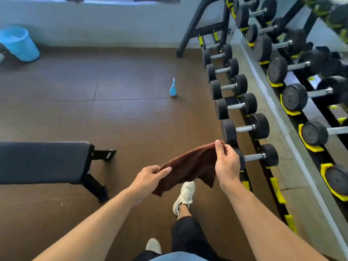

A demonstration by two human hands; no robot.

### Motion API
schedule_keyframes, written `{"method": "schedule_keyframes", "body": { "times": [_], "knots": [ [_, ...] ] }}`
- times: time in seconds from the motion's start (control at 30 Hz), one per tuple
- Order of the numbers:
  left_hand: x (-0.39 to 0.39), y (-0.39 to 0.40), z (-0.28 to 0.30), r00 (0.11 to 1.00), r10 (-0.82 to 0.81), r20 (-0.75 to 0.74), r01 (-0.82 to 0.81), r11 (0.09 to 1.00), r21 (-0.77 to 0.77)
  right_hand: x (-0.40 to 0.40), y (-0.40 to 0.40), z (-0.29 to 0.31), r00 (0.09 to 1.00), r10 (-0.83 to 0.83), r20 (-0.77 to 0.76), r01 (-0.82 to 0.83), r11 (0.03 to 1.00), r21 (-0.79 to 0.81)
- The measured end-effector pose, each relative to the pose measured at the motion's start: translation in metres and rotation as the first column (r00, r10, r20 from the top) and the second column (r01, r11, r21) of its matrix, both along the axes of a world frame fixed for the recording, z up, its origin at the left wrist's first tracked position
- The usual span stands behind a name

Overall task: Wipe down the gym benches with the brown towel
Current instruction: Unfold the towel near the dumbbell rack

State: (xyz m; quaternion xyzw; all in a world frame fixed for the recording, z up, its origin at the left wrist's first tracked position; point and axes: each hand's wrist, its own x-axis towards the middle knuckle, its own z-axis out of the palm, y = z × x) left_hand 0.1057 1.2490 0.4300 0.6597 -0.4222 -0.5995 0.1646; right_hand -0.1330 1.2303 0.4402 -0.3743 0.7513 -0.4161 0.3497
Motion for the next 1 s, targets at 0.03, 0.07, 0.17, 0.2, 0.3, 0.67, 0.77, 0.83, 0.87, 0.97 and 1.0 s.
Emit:
{"method": "schedule_keyframes", "body": {
  "times": [0.03, 0.07, 0.17, 0.2, 0.3, 0.67, 0.77, 0.83, 0.87, 0.97, 1.0],
  "knots": [
    [-0.01, -0.024, 0.001, 0.997, 0.076, 0.014, -0.076, 0.997, -0.022, 0.002, -0.022, -0.002, 0.998, -0.014, 0.068, 0.012, 0.999, 0.032],
    [-0.021, -0.048, 0.002, 0.989, 0.138, 0.054, -0.135, 0.989, -0.053, 0.005, -0.043, -0.005, 0.991, -0.014, 0.131, 0.006, 0.998, 0.06],
    [-0.047, -0.12, 0.008, 0.964, 0.257, 0.066, -0.252, 0.965, -0.068, 0.018, -0.1, -0.014, 0.964, 0.049, 0.261, -0.079, 0.991, 0.105],
    [-0.054, -0.145, 0.009, 0.961, 0.273, 0.052, -0.27, 0.961, -0.056, 0.023, -0.118, -0.015, 0.954, 0.092, 0.284, -0.13, 0.985, 0.116],
    [-0.064, -0.213, 0.008, 0.944, 0.327, 0.045, -0.326, 0.945, -0.025, 0.034, -0.169, -0.008, 0.914, 0.234, 0.33, -0.295, 0.944, 0.146],
    [-0.029, -0.418, 0.011, 0.793, 0.536, -0.29, -0.482, 0.843, 0.24, 0.059, -0.37, -0.03, 0.847, 0.465, 0.258, -0.499, 0.863, 0.082],
    [0.0, -0.475, -0.008, 0.899, 0.353, -0.26, -0.341, 0.936, 0.091, 0.077, -0.436, -0.034, 0.878, 0.398, 0.265, -0.435, 0.895, 0.097],
    [0.017, -0.513, -0.018, 0.969, 0.164, -0.186, -0.168, 0.986, -0.009, 0.088, -0.479, -0.03, 0.881, 0.384, 0.277, -0.435, 0.888, 0.149],
    [0.022, -0.53, -0.018, 0.977, 0.097, -0.19, -0.101, 0.995, -0.014, 0.092, -0.499, -0.029, 0.87, 0.404, 0.284, -0.457, 0.875, 0.156],
    [0.028, -0.583, -0.007, 0.965, -0.031, -0.261, 0.017, 0.998, -0.056, 0.097, -0.559, -0.014, 0.792, 0.492, 0.361, -0.561, 0.82, 0.114],
    [0.026, -0.602, -0.002, 0.956, -0.027, -0.291, 0.003, 0.997, -0.083, 0.096, -0.579, -0.01, 0.772, 0.524, 0.36, -0.59, 0.802, 0.098]
  ]
}}
